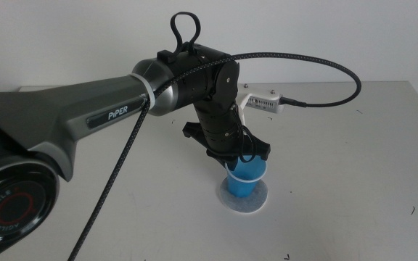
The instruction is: Place an empty cup on a cup mat.
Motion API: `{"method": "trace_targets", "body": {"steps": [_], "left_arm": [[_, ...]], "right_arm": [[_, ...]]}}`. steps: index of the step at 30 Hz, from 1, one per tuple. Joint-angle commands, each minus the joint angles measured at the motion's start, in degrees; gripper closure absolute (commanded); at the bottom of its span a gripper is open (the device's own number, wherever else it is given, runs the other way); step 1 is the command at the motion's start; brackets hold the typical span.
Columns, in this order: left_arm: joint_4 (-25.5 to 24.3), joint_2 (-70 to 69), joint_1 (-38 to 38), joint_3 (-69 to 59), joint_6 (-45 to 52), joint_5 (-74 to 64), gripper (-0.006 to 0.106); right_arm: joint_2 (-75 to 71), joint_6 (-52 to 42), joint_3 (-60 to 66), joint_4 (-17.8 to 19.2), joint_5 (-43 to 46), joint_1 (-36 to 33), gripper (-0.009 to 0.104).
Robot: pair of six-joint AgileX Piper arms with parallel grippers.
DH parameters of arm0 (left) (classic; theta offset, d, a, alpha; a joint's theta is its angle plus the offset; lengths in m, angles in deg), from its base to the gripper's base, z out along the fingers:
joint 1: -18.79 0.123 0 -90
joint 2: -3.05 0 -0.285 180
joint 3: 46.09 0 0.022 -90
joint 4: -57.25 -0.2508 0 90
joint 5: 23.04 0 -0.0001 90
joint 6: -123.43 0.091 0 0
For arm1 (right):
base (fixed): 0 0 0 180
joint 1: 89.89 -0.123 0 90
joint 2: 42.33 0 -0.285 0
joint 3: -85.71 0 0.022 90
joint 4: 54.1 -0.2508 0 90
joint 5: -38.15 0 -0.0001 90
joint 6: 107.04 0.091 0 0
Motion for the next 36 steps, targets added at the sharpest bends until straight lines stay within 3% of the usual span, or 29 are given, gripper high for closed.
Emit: {"method": "trace_targets", "body": {"steps": [1,9,13,18,23,26,30,36], "left_arm": [[1.1,-2.9,-0.5,2.0,-0.7,1.2,0.101],[3.6,-2.5,-0.5,2.0,-0.7,1.0,0.1],[3.6,-2.5,-0.5,2.0,-0.5,0.2,0.092],[3.5,-2.5,-0.5,2.0,-0.5,-0.9,0.063],[2.9,-3.4,-0.1,2.0,1.0,-1.8,0.015],[4.6,-5.8,0.5,2.0,3.5,-1.9,-0.005],[8.5,-10.3,1.6,2.0,7.2,-2.3,-0.005],[6.4,-18.9,1.5,2.0,7.1,-3.5,-0.005]], "right_arm": [[-1.1,-0.5,-0.7,0.5,4.5,-0.1,0.001],[-1.1,-0.5,-0.7,0.5,4.5,-0.1,0.001],[-1.1,-0.5,-0.7,0.5,4.5,-0.1,0.001],[-1.1,-0.5,-0.7,0.5,4.5,-0.1,0.001],[-1.1,-0.5,-0.7,0.5,4.5,-0.1,0.001],[-1.1,-0.5,-0.7,0.5,4.5,-0.1,0.001],[-1.1,-0.5,-0.7,0.5,4.5,-0.1,0.001],[-1.1,-0.5,-0.7,0.5,4.5,-0.1,0.001]]}}
